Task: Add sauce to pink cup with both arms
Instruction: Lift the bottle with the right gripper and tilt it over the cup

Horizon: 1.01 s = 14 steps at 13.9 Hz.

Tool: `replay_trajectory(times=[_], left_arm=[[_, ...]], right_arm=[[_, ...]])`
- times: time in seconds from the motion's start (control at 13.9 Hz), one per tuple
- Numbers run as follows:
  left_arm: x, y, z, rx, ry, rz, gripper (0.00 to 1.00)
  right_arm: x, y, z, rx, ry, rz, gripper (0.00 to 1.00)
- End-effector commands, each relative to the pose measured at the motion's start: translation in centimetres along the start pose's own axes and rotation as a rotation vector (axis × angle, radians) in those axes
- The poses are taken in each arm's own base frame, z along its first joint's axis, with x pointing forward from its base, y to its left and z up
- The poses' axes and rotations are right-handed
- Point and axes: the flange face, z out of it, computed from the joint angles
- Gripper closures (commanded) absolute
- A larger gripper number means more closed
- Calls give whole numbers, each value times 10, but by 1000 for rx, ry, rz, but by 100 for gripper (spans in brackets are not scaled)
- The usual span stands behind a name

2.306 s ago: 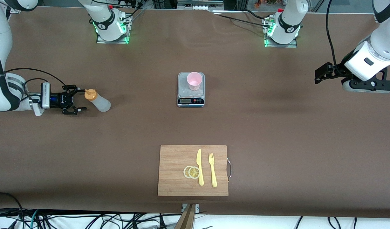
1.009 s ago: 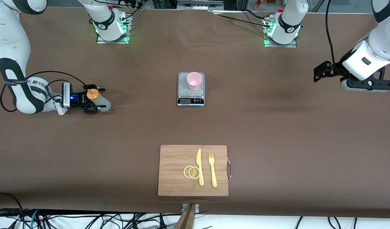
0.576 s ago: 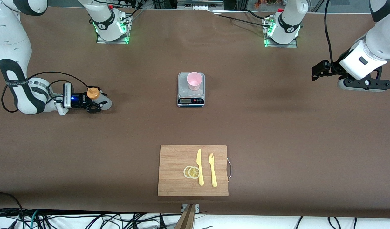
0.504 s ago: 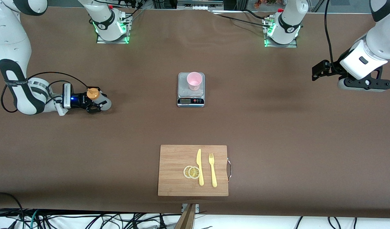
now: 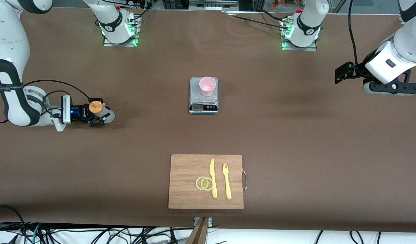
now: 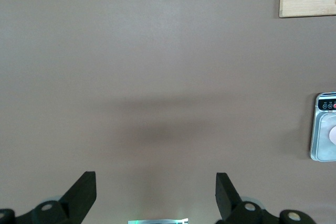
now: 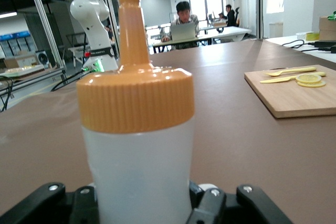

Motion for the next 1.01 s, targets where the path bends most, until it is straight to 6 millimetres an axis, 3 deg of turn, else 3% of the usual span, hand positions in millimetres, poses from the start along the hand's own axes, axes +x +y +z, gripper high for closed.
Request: replay_trajectory(times=[0.0, 0.29, 0.58, 0.94], left_arm=[[-2, -1, -8, -3, -5, 12, 0], [-1, 1, -7, -1, -3, 15, 0], [-2, 0, -7, -2, -6, 16, 0], [-2, 3, -7, -2, -6, 19, 0]], right_arm=[[70, 22, 13, 33, -159, -30, 100], [113, 50, 55, 77, -356, 52, 100], [146, 65, 116, 77, -469, 78, 100], [207, 76, 197, 58, -742, 57, 100]])
